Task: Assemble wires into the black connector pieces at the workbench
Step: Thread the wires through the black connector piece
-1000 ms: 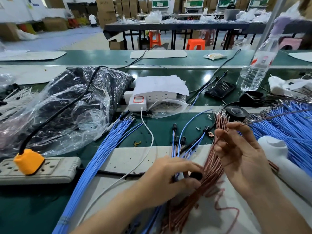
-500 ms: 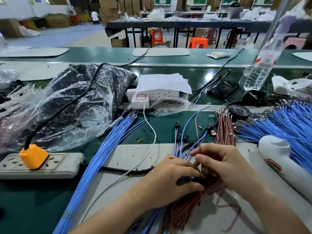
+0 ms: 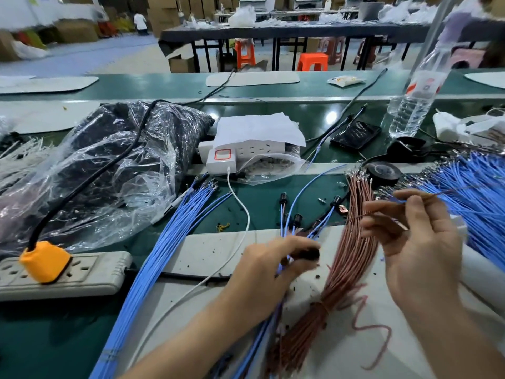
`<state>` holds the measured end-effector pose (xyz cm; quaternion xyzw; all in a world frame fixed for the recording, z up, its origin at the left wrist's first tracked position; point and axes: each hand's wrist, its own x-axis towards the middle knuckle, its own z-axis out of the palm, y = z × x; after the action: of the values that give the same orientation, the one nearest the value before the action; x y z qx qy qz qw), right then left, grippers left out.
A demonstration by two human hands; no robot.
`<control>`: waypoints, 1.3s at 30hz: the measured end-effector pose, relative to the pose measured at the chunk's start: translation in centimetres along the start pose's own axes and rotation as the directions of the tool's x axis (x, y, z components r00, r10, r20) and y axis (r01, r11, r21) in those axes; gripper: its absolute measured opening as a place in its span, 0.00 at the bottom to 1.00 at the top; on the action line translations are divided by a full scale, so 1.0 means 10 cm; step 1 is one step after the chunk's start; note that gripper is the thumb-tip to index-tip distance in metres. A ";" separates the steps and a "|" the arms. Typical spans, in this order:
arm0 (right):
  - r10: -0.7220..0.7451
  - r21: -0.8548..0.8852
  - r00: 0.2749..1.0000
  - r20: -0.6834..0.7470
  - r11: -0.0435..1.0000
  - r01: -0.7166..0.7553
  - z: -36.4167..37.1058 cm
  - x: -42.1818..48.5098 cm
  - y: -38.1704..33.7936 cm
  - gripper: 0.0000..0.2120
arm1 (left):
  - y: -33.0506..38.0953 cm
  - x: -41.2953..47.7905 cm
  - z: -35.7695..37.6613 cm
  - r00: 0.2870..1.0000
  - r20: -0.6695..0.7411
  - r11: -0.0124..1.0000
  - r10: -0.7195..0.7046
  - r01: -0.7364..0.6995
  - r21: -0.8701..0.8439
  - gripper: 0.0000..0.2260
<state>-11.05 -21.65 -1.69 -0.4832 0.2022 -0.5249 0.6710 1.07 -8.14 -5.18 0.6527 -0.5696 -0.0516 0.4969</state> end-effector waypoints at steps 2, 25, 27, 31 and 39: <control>-0.052 -0.065 0.997 0.062 0.996 0.056 0.07 -0.11 0.00 0.12 | -0.03 0.01 -0.02 0.995 -0.086 0.999 -0.042 0.040 -0.026 0.08; -0.442 -0.233 0.863 0.244 0.837 0.495 0.17 -0.41 -0.07 0.08 | -0.01 0.02 -0.06 0.991 -0.123 0.992 0.060 -0.046 0.116 0.14; -0.447 -0.267 0.852 0.271 0.816 0.513 0.16 -0.40 -0.05 0.08 | 0.01 0.02 -0.06 0.992 -0.116 0.994 0.053 -0.041 0.100 0.14; -0.440 -0.275 0.845 0.303 0.809 0.520 0.14 -0.39 -0.03 0.08 | 0.02 0.01 -0.07 0.995 -0.098 0.989 0.021 -0.006 0.147 0.15; -0.278 -0.231 0.901 0.333 0.903 0.364 0.16 -0.39 -0.01 0.09 | 0.02 0.02 -0.07 0.987 -0.079 0.957 0.137 -0.112 0.269 0.12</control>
<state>-11.28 -17.46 -1.80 -0.6743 0.0917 -0.5169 0.5193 1.48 -7.88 -4.61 0.6775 -0.5867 0.0877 0.4348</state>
